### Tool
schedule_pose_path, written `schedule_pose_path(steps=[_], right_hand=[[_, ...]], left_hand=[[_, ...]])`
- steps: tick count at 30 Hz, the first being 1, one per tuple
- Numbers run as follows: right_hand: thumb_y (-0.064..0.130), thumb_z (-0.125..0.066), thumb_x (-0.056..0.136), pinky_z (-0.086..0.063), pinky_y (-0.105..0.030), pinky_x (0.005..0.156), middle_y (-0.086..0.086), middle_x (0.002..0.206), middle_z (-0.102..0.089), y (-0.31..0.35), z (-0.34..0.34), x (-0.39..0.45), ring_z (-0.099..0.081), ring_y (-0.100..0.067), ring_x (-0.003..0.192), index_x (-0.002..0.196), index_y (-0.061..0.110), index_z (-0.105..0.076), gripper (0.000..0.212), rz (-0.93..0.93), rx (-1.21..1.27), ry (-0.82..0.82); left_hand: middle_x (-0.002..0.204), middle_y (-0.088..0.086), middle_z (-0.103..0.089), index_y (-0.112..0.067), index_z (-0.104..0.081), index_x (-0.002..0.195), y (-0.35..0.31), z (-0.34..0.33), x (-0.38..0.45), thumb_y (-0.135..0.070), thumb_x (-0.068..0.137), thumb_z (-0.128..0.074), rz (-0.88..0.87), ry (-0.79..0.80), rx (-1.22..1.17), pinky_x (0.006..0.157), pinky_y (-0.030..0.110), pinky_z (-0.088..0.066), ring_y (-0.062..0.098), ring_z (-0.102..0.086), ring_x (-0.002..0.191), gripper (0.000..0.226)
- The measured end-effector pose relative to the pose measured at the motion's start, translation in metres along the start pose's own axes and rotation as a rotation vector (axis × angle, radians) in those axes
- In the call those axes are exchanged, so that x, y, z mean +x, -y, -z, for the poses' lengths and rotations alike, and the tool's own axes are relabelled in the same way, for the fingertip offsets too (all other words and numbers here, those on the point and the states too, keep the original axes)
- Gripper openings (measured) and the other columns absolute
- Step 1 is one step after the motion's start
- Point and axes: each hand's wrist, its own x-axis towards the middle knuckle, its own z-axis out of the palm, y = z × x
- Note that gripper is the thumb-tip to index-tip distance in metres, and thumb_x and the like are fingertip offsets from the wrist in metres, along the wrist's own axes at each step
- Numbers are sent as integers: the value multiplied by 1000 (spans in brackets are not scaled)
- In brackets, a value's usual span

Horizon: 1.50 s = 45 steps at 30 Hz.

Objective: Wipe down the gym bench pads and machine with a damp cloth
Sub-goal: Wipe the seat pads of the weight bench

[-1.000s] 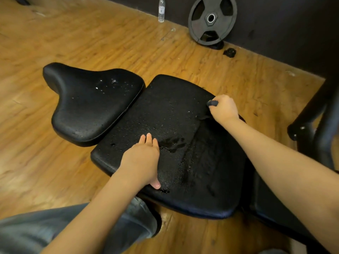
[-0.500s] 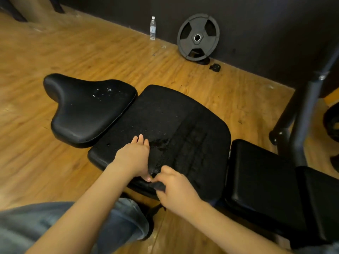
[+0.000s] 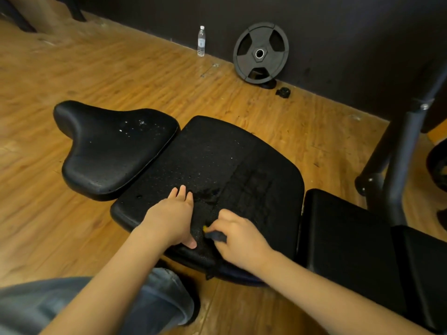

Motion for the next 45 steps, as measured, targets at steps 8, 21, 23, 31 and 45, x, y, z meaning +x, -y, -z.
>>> schedule_pose_path(steps=[8, 21, 23, 31, 45], right_hand=[[11, -47, 94, -45, -39, 77, -12, 95, -51, -81, 41, 87, -55, -31, 86, 99, 7, -69, 23, -264, -96, -196], [6, -44, 92, -37, -31, 64, -17, 110, -54, -141, 79, 170, -56, -35, 86, 101, 2, -65, 23, -543, -181, -410], [5, -45, 91, -40, -32, 63, -17, 106, -58, -140, 81, 171, -57, -32, 82, 100, 2, -66, 22, -577, -118, -424], [12, -51, 91, -43, -35, 76, -15, 98, -53, -67, 35, 98, -56, -33, 90, 99, 9, -69, 20, -358, -72, -276], [13, -50, 88, -45, -43, 70, -9, 99, -45, 45, -16, -3, -54, -36, 83, 100, 7, -61, 18, -42, 19, 53]], left_hand=[[157, 15, 15, -3, 9, 149, -2, -4, 3, -41, 74, -76, 7, -30, 66, 117, 38, -21, 28, 4, 147, 120], [157, 18, 14, 0, 10, 148, -7, -3, 6, -41, 74, -77, 19, -16, 112, 115, 37, -19, 31, 5, 146, 122], [157, 17, 14, 0, 10, 148, -7, -2, 6, -41, 73, -77, 17, -18, 106, 115, 37, -18, 30, 5, 146, 122], [158, 14, 13, -2, 9, 149, -4, -1, 3, -41, 72, -78, -4, -30, 71, 118, 36, -18, 28, 5, 147, 122], [156, 15, 21, -5, 15, 148, 21, 2, -18, -49, 74, -74, 21, 64, 42, 118, 41, -4, 30, 15, 144, 124]])
